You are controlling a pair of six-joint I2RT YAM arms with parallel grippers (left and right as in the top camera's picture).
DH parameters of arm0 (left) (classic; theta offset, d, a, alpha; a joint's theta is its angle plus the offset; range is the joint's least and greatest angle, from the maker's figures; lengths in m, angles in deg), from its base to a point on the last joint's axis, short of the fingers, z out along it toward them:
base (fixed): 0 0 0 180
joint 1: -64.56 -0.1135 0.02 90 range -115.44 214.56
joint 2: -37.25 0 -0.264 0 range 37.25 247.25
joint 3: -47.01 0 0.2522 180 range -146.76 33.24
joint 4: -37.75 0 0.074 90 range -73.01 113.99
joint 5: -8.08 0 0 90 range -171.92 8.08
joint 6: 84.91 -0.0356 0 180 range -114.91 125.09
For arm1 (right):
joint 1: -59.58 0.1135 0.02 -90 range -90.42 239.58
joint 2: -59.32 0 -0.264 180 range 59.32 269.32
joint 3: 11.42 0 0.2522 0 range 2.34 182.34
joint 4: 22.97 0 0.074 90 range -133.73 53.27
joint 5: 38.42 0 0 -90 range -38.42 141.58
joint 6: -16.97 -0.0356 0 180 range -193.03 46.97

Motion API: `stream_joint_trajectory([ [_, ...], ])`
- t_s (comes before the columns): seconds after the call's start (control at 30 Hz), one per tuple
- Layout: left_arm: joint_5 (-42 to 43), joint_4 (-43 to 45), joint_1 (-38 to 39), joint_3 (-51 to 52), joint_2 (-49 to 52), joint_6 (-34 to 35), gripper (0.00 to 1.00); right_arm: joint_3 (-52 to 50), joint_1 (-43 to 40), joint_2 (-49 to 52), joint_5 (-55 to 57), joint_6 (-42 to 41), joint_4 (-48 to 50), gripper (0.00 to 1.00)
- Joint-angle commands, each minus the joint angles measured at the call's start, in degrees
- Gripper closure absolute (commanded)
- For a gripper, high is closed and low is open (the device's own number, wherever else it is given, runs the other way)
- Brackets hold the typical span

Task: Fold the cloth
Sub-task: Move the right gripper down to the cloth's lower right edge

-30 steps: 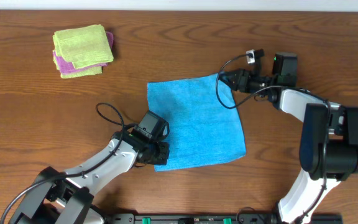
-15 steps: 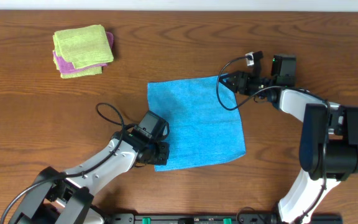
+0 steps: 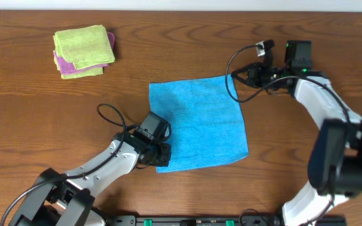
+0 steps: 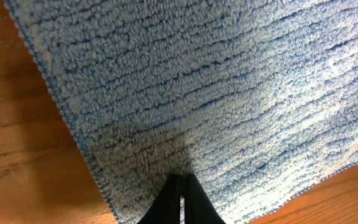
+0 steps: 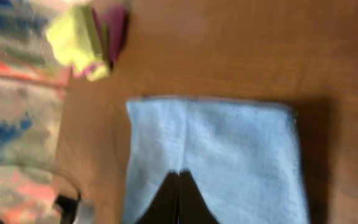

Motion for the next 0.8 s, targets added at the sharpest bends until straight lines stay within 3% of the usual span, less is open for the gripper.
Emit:
stream_joint_trajectory([
  [0.0,-0.42,-0.57,0.26,1.88,1.51,-0.63,0.94,2.23,1.46,-7.58,11.69,8.35,-8.81,0.98],
  [0.2,-0.37,-0.02,0.26,1.75,1.51,-0.63,0.94,1.09,10.12,-20.55,37.05,11.41,-24.44,0.99],
  [0.33,0.07,-0.02,0.26,1.57,1.49,-0.66,0.94,-5.99,14.32,-28.59,40.00,8.26,-25.92,0.98],
  [0.53,1.11,0.07,0.26,1.49,1.49,-1.51,0.94,-24.74,14.99,-39.36,42.77,3.34,-20.50,0.98],
  [0.77,1.11,0.04,0.26,1.29,1.49,-2.08,0.94,-35.30,15.17,-41.07,37.97,0.96,-15.26,0.98],
])
